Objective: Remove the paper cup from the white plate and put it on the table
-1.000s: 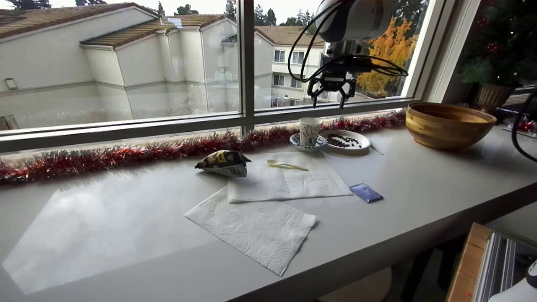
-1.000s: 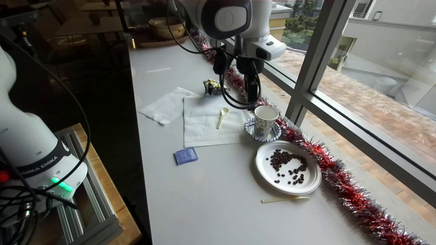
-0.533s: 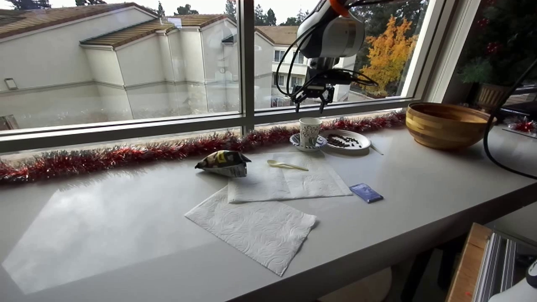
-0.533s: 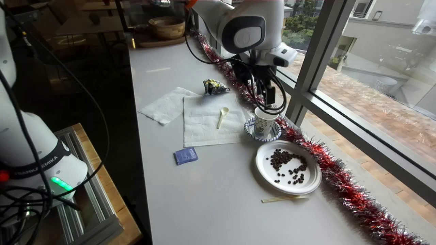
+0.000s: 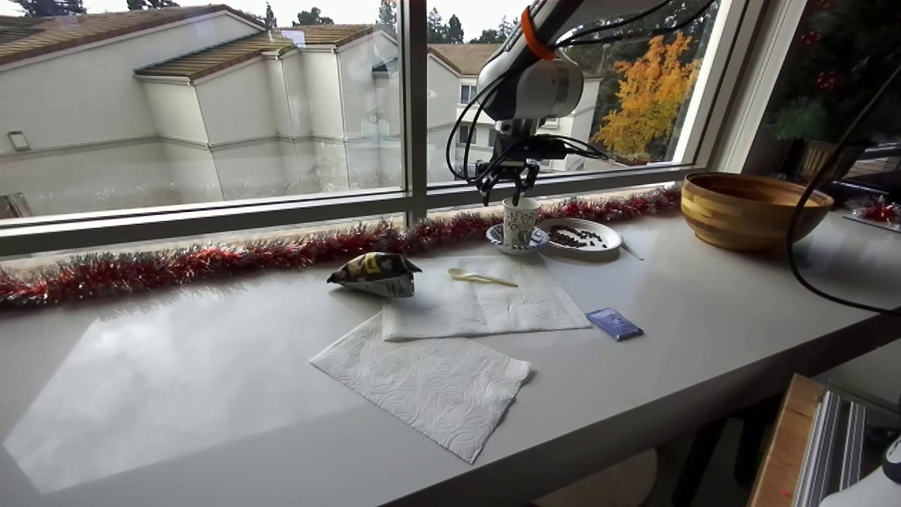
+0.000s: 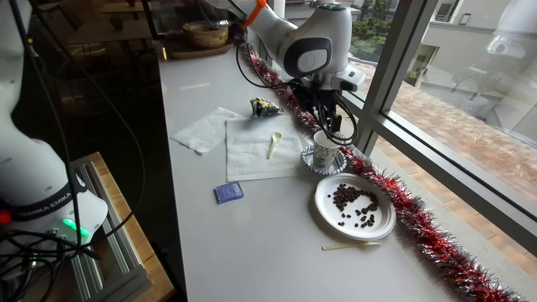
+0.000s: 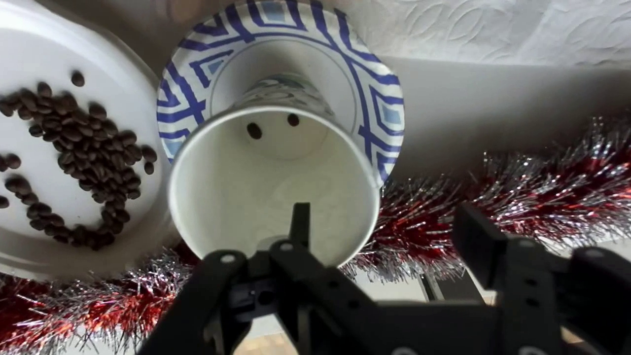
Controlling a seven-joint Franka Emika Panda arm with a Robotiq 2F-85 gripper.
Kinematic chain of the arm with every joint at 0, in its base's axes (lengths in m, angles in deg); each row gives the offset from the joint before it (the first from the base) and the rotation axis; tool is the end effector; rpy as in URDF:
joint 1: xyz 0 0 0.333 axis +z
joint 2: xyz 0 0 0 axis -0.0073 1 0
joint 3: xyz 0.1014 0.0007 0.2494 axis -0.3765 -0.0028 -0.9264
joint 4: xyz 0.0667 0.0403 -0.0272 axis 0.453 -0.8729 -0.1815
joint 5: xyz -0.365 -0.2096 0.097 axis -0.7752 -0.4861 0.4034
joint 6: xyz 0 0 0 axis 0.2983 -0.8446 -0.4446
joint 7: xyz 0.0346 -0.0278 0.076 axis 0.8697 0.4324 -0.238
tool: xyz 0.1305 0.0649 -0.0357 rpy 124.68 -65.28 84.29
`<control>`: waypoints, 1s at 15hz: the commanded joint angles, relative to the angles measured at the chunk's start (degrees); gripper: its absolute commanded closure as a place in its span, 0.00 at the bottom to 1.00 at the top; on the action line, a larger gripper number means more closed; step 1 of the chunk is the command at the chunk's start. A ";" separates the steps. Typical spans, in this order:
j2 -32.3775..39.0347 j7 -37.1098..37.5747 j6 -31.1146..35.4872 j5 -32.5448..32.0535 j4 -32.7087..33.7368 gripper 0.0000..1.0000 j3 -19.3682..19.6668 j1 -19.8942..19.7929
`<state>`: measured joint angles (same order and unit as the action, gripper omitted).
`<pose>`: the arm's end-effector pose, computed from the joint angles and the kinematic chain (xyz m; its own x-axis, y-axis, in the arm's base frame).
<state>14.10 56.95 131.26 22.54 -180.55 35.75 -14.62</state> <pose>0.6687 -0.2523 0.1559 0.8301 -0.5209 0.1991 -0.5271 -0.8494 -0.0245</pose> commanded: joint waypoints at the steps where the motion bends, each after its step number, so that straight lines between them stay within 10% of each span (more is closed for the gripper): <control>1: 2.36 -0.96 -3.90 0.96 3.66 0.56 0.18 0.16; 8: 2.03 0.87 -7.18 -0.82 3.24 1.00 2.38 1.29; 15: -4.44 8.30 -13.88 -4.31 1.85 0.99 7.31 4.88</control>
<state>14.00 59.85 122.36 21.09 -177.87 40.27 -12.33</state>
